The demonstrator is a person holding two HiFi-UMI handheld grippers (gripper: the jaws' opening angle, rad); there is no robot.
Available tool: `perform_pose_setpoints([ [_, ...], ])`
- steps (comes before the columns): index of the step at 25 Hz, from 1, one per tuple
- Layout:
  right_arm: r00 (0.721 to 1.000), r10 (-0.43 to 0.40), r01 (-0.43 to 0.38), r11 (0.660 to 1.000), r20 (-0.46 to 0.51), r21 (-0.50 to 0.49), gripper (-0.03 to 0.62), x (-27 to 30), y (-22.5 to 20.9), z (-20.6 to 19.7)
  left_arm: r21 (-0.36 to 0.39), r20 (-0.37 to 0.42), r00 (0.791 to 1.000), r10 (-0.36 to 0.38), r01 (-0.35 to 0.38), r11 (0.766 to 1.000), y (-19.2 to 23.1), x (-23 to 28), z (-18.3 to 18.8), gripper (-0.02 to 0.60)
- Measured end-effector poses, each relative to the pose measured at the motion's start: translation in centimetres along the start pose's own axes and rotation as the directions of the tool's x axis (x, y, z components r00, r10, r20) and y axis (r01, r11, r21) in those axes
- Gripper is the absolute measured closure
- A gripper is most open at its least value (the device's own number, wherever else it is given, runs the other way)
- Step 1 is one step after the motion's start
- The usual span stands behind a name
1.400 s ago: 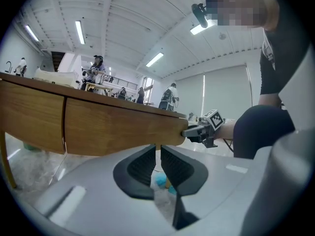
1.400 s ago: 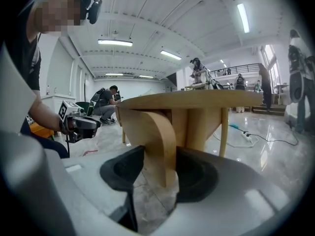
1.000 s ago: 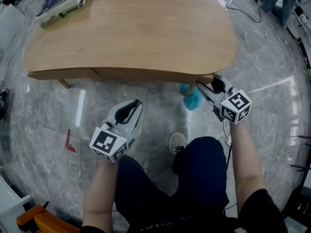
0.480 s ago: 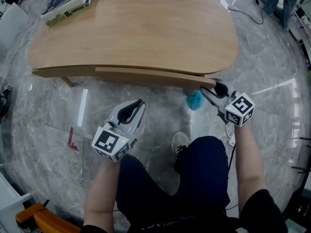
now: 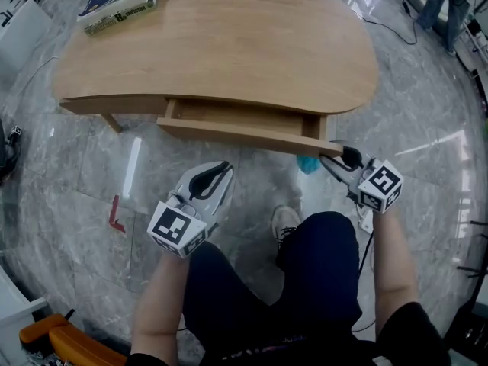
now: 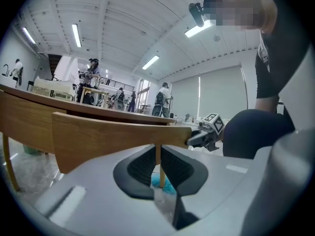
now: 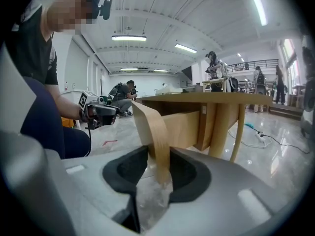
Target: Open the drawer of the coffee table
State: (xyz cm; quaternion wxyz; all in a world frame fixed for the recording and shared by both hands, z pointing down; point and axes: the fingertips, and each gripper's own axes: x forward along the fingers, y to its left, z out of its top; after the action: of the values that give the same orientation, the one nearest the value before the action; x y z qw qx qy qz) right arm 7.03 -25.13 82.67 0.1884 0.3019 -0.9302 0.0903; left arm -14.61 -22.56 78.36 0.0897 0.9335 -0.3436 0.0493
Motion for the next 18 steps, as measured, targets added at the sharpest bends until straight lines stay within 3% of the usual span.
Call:
perform_pose_setpoints([
  [11, 0.999, -0.046, 0.046, 0.999, -0.006, -0.012, 0.459, -0.8, 1.0, -0.2, 0.011, -0.01, 1.0, -0.027, 0.027, 1.0, -2.6, -2.5, -0.7, 0.542],
  [18, 0.997, 0.042, -0.045, 0.998, -0.06, -0.046, 0.474, -0.8, 2.7, -0.7, -0.005, -0.003, 1.0, -0.028, 0.028, 1.0, -2.6, -3.5, -1.3, 0.541],
])
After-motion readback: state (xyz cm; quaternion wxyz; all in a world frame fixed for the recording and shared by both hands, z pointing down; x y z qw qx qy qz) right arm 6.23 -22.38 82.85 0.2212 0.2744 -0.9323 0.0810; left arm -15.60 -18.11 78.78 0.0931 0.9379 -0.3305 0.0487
